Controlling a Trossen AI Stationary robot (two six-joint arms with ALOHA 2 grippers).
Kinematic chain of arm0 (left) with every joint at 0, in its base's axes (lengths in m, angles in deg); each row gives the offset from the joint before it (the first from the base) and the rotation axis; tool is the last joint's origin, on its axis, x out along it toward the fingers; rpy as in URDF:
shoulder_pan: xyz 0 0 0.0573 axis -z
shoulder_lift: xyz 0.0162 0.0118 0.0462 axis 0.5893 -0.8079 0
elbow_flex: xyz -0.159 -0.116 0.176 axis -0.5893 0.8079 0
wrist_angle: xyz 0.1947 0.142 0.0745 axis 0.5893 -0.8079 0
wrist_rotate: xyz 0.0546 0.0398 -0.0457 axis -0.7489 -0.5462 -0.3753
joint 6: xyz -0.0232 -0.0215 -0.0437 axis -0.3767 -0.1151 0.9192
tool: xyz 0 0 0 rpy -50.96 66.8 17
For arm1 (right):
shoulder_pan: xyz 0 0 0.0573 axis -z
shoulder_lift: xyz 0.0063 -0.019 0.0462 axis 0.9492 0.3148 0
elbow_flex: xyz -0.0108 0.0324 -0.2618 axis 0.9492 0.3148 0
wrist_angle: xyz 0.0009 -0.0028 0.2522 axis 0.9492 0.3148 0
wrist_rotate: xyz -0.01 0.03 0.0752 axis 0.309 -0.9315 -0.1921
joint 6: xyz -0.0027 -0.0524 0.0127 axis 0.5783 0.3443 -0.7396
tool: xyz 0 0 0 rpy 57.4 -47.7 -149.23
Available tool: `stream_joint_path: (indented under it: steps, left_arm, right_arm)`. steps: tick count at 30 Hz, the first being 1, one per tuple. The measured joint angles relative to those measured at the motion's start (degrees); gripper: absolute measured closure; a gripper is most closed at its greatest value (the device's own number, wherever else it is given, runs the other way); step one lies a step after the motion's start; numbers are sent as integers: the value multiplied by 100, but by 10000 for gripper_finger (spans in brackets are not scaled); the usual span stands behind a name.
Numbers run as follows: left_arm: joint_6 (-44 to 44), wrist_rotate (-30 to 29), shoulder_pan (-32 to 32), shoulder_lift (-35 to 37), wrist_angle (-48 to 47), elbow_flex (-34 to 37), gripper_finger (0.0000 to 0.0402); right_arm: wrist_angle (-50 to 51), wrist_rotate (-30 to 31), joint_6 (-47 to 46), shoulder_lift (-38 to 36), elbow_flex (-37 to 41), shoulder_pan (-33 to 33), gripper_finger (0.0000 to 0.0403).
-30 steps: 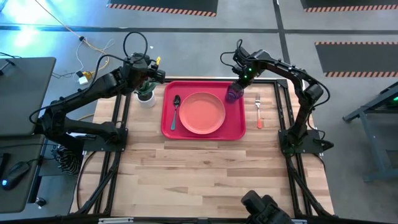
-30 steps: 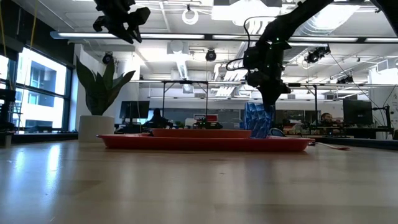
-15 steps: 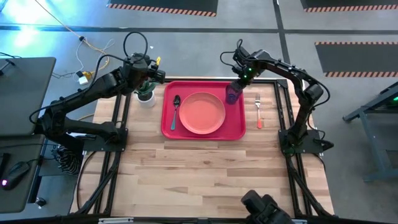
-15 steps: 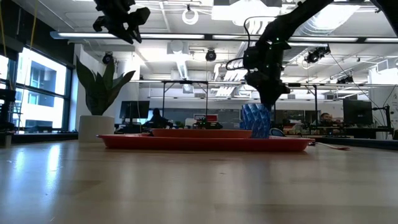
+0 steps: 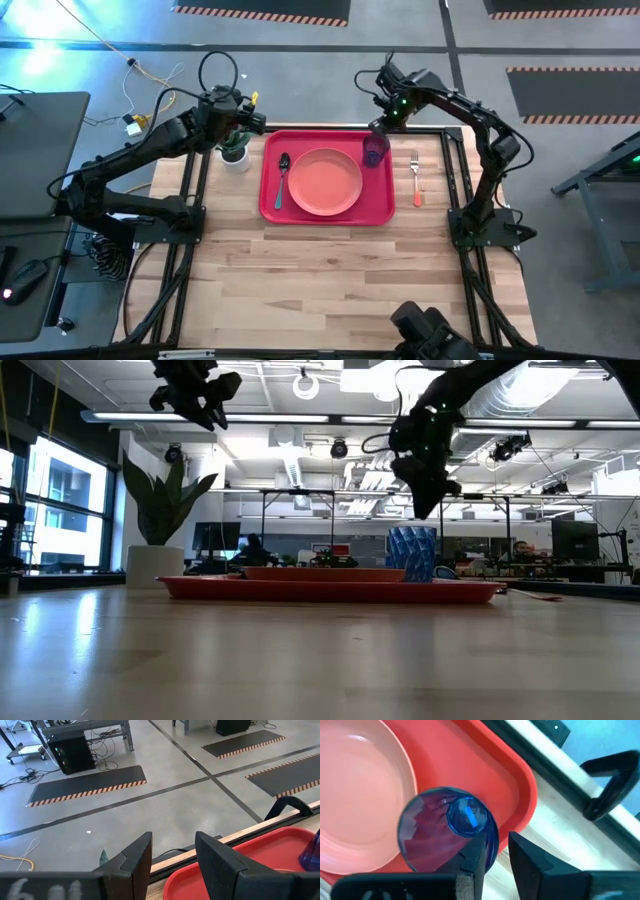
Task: Pick and place plate/cup/fork/spoon on tray
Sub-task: Put the orange fork on the pink tray to the left side of the blue spoon
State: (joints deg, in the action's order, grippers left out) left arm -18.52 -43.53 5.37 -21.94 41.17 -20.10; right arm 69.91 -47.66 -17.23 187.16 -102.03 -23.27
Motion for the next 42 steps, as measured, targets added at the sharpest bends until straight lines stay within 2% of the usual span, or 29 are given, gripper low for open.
stream_joint_path:
  steps: [9, 15, 25, 30, 42]
  left_arm:
    - [-17, -2, 0, 0, 0, 0, 261]
    - [-254, -43, -7, 0, 7, 0, 261]
    - [-251, 310, -9, 0, -331, 0, 261]
    - [-257, 444, -9, 1, -453, -1, 261]
    - [-746, 1022, -11, 0, -509, 0, 261]
  right_arm:
    - [939, 36, -100, -7, -704, 0, 329]
    - [1237, 114, -665, -283, -541, -126, 329]
    - [1411, 789, -1969, -1051, -99, -773, 329]
    - [1437, 972, -2590, -1482, 510, -1148, 329]
    - [647, 911, -4443, -2881, 2849, -1726, 329]
